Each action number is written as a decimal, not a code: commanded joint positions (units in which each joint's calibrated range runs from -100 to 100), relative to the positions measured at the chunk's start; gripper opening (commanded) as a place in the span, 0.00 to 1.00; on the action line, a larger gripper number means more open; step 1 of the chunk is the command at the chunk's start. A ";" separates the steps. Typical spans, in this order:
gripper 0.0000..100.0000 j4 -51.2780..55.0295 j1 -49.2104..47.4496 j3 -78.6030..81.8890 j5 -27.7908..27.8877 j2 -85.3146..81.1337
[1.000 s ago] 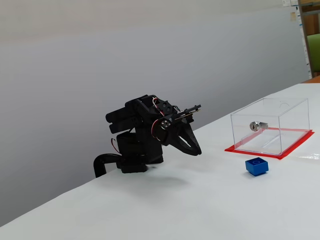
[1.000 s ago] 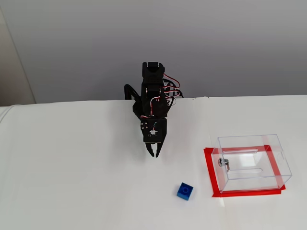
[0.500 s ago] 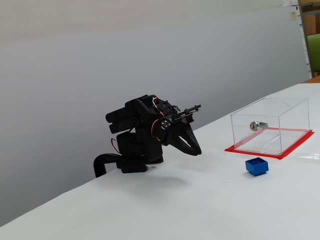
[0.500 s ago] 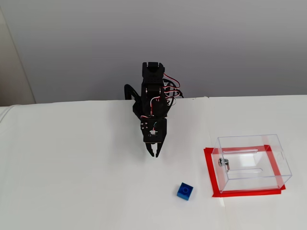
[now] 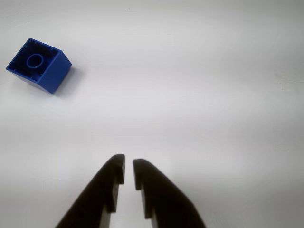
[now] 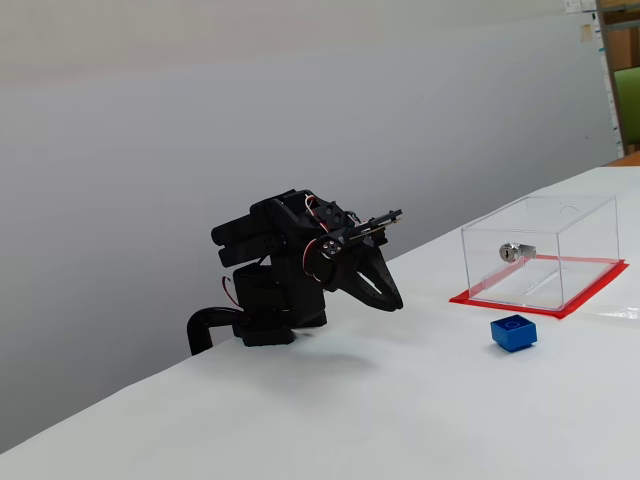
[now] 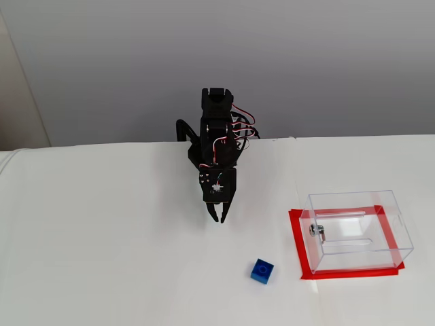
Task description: Pick the blue lego brick and place it into the transparent box
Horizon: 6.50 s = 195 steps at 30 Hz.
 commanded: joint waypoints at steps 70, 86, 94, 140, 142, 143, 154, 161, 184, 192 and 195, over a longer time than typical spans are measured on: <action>0.02 20.55 -9.62 -49.77 -0.36 30.63; 0.02 22.47 -13.32 -73.91 0.01 55.58; 0.02 23.08 -15.31 -81.77 -0.41 65.85; 0.02 26.04 -17.46 -110.07 7.42 101.74; 0.02 26.30 -16.20 -111.61 10.55 102.85; 0.02 26.30 -15.68 -111.97 11.80 103.18; 0.02 25.43 -10.95 -111.97 25.22 103.86; 0.02 24.56 -10.80 -112.69 28.50 107.34; 0.21 24.47 -19.31 -116.22 27.88 115.06; 0.22 24.47 -21.45 -116.22 25.06 116.08; 0.26 24.64 -21.52 -116.31 24.33 117.02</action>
